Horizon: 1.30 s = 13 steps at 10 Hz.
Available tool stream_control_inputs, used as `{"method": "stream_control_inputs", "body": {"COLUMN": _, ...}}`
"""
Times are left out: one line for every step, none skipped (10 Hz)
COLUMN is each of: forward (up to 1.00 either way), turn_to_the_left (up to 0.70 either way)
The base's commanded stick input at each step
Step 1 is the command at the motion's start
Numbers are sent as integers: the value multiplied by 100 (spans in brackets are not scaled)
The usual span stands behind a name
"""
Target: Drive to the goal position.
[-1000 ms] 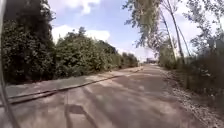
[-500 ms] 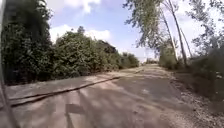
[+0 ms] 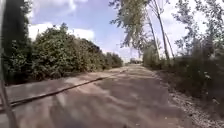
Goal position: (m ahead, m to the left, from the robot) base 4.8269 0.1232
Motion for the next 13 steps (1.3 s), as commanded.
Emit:
{"method": "stream_control_inputs", "body": {"forward": 70, "turn_to_the_left": -34}}
{"method": "stream_control_inputs", "body": {"forward": 70, "turn_to_the_left": -34}}
{"method": "stream_control_inputs", "body": {"forward": 70, "turn_to_the_left": -26}}
{"method": "stream_control_inputs", "body": {"forward": 70, "turn_to_the_left": -18}}
{"method": "stream_control_inputs", "body": {"forward": 70, "turn_to_the_left": -10}}
{"method": "stream_control_inputs", "body": {"forward": 70, "turn_to_the_left": -1}}
{"method": "stream_control_inputs", "body": {"forward": 70, "turn_to_the_left": 0}}
{"method": "stream_control_inputs", "body": {"forward": 70, "turn_to_the_left": 0}}
{"method": "stream_control_inputs", "body": {"forward": 70, "turn_to_the_left": 0}}
{"method": "stream_control_inputs", "body": {"forward": 70, "turn_to_the_left": 0}}
{"method": "stream_control_inputs", "body": {"forward": 70, "turn_to_the_left": 0}}
{"method": "stream_control_inputs", "body": {"forward": 70, "turn_to_the_left": 0}}
{"method": "stream_control_inputs", "body": {"forward": 70, "turn_to_the_left": 0}}
